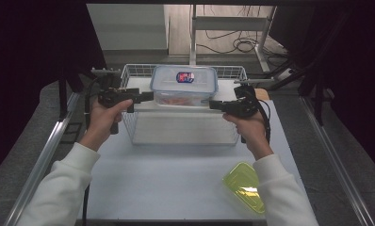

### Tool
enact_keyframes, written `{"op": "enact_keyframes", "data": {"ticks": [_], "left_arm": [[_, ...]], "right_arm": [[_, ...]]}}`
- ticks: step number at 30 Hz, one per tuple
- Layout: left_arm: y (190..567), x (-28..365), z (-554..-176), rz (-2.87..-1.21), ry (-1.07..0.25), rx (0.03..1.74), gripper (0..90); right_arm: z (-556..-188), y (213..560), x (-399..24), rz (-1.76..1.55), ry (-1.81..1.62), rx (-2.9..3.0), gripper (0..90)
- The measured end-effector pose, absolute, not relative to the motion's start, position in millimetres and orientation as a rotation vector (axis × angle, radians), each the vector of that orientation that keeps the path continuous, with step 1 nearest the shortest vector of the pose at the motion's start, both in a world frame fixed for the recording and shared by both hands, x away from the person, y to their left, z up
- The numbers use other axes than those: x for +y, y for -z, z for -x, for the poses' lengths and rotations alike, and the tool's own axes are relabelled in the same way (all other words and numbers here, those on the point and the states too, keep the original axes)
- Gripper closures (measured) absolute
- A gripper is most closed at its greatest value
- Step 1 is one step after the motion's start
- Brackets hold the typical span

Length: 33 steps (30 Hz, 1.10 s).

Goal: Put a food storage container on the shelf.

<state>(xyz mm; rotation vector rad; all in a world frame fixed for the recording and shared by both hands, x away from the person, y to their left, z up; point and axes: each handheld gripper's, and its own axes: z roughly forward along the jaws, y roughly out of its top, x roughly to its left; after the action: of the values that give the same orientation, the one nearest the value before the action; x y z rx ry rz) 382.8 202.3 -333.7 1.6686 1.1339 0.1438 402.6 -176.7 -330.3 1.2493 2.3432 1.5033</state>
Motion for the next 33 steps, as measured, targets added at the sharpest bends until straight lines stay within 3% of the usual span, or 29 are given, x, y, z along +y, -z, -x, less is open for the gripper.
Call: {"op": "enact_keyframes", "data": {"ticks": [16, 33], "left_arm": [[340.4, 204.2, -373.6, -1.688, -0.127, 1.104, 20.9], [390.0, 192.9, -299.2, -1.811, -0.119, 0.974, 20.8]], "right_arm": [[-404.6, 336.9, -181.6, -1.267, -1.536, 2.316, 89.7], [-333.4, 369.8, -220.9, -1.169, -1.565, 2.353, 89.6]]}}
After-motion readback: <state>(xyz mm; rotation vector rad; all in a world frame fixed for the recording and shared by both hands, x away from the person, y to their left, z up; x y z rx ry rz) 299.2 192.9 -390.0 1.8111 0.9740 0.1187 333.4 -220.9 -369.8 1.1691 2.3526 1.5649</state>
